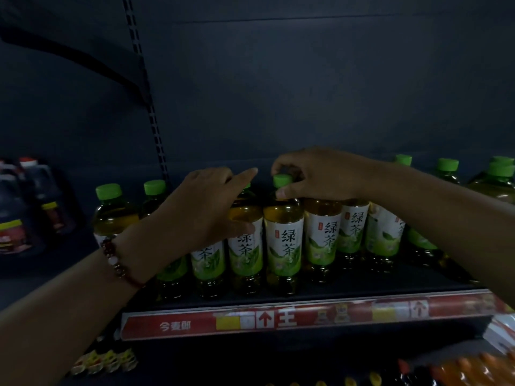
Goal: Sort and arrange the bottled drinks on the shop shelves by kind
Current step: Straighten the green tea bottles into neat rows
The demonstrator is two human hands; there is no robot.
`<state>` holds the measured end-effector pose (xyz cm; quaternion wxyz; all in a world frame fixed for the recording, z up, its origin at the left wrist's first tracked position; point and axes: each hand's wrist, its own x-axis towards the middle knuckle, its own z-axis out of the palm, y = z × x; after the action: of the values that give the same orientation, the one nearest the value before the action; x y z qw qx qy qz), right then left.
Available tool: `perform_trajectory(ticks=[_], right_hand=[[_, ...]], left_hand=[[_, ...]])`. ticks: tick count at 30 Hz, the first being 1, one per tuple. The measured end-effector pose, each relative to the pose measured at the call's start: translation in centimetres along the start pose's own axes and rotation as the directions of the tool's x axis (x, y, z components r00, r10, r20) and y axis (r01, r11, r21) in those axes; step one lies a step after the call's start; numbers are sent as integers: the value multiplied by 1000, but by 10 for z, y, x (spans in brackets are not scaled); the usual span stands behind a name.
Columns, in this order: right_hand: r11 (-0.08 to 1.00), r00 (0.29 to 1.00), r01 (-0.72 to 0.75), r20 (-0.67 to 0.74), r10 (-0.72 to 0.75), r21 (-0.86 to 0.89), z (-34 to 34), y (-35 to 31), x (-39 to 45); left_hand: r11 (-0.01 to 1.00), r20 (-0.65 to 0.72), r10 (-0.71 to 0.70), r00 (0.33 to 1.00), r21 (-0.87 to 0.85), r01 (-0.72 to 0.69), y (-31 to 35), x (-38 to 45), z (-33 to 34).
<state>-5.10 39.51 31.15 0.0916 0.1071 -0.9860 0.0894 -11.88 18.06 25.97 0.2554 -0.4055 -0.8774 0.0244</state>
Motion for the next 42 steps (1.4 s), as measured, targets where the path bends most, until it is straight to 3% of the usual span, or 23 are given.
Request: perform_trajectory(ticks=[5,10,17,26,29,32,34,36,42], right_hand=[[997,998,-69,10,69,29,-13,15,-14],[977,983,-137,103,155,-162,-24,35,-21],[998,997,-53,49,52,24,-19,49,-25],[998,998,-28,54,26,49,-16,56,-32],[991,995,-61,-70,70,121,-30,65,-39],[988,972,-137,-202,120,-71,-36,83,-35],[965,983,-171,-94,155,-197,-27,93,-29],[970,989,-145,10,149,-193,-20,100,-26],[984,996,-43,72,56,-171,-28,102,-32]], left_hand=[[997,-141,71,987,5,-71,18,11,-1],[990,-92,139,986,-4,-140,31,30,8],[990,-63,121,991,-64,-125,33,26,10],[991,-80,135,988,-11,-136,39,27,9],[987,-74,157,985,-6,-158,59,47,0],[977,-30,212,977,0,-212,84,71,0],[972,-40,236,971,26,-235,91,75,3],[969,-74,240,968,71,-235,89,75,8],[954,-192,291,937,139,-267,90,71,19]])
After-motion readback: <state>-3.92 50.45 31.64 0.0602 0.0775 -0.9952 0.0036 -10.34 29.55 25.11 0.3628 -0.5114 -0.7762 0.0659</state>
